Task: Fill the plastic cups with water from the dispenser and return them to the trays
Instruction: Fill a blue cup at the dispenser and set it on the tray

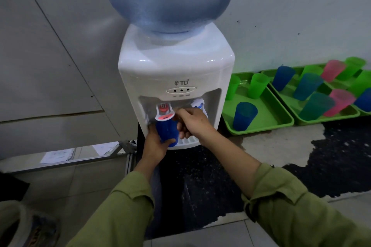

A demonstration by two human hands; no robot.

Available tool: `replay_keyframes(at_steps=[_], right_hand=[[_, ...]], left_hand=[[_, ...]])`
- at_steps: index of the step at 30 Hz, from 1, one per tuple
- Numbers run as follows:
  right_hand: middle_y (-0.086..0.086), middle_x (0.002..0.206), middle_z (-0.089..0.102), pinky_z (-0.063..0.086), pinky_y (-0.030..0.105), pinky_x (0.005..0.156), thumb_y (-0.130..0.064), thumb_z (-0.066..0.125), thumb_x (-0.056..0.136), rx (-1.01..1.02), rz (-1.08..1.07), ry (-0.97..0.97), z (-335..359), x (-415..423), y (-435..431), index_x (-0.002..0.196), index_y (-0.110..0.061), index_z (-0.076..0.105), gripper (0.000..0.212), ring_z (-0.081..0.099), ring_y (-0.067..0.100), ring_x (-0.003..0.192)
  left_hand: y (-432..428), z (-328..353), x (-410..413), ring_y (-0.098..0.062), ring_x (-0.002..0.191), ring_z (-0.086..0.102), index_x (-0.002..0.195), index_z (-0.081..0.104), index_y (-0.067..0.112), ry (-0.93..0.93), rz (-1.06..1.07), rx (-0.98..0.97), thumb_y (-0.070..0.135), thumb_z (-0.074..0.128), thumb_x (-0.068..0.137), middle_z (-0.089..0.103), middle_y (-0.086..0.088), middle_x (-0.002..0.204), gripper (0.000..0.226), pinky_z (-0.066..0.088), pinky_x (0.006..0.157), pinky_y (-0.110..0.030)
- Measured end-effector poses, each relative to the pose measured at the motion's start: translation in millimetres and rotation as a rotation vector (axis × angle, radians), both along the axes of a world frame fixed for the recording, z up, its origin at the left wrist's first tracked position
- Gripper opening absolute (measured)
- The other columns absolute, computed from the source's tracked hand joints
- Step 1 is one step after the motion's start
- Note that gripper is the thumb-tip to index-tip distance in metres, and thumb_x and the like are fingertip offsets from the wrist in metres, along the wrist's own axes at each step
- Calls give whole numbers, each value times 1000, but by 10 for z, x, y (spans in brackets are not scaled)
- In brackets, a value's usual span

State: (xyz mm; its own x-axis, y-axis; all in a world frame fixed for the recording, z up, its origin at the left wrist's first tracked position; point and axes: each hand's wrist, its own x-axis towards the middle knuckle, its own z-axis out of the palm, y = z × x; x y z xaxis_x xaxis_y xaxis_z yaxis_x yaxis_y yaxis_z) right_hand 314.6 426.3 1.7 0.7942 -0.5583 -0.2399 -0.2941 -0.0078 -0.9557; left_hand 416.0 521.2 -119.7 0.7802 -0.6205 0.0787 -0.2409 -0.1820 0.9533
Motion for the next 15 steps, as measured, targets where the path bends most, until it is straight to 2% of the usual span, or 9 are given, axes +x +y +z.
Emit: replay_keyframes(at_steps=[2, 4, 5, 11, 15], right_hand=[[5, 56, 57, 41, 22, 42, -24, 43, 94, -4, -44, 20, -85, -41, -33, 79, -9, 59, 27, 53, 18, 43], [6, 56, 56, 41, 22, 40, -19, 42, 94, -28, -94, 46, -186, -92, -89, 80, -7, 58, 24, 53, 19, 42], [7, 55, 56, 41, 22, 40, -18, 43, 94, -51, -120, 64, -242, -124, -128, 80, -6, 58, 24, 52, 19, 41], [5, 55, 56, 47, 32, 54, -19, 47, 91, -364, -289, 181, -502, -352, -440, 67, -9, 52, 26, 58, 21, 49], [9, 72, 54, 34, 29, 60, -24, 55, 89, -508, -418, 241, -559, -397, -628, 77, -8, 49, 21, 52, 24, 70]], left_hand=[[6, -3, 19, -17, 109, 52, 130, 36, 1, 3, 10, 33, -5, 76, 68, 54, -8, 123, 74, 43, 77, -7], [6, -18, 43, -24, 113, 53, 127, 38, 2, -11, 24, 81, 1, 79, 68, 55, -11, 126, 72, 42, 84, -23], [5, -25, 52, -25, 114, 53, 126, 38, 2, -16, 31, 100, 2, 79, 68, 55, -12, 126, 72, 41, 86, -26], [-9, -20, 62, -27, 116, 53, 125, 37, 3, -55, 42, 157, 3, 79, 68, 55, -13, 126, 71, 43, 92, -31], [13, -8, 54, -26, 117, 52, 124, 37, 7, -31, 35, 147, 5, 80, 67, 54, -4, 123, 72, 45, 97, -40]])
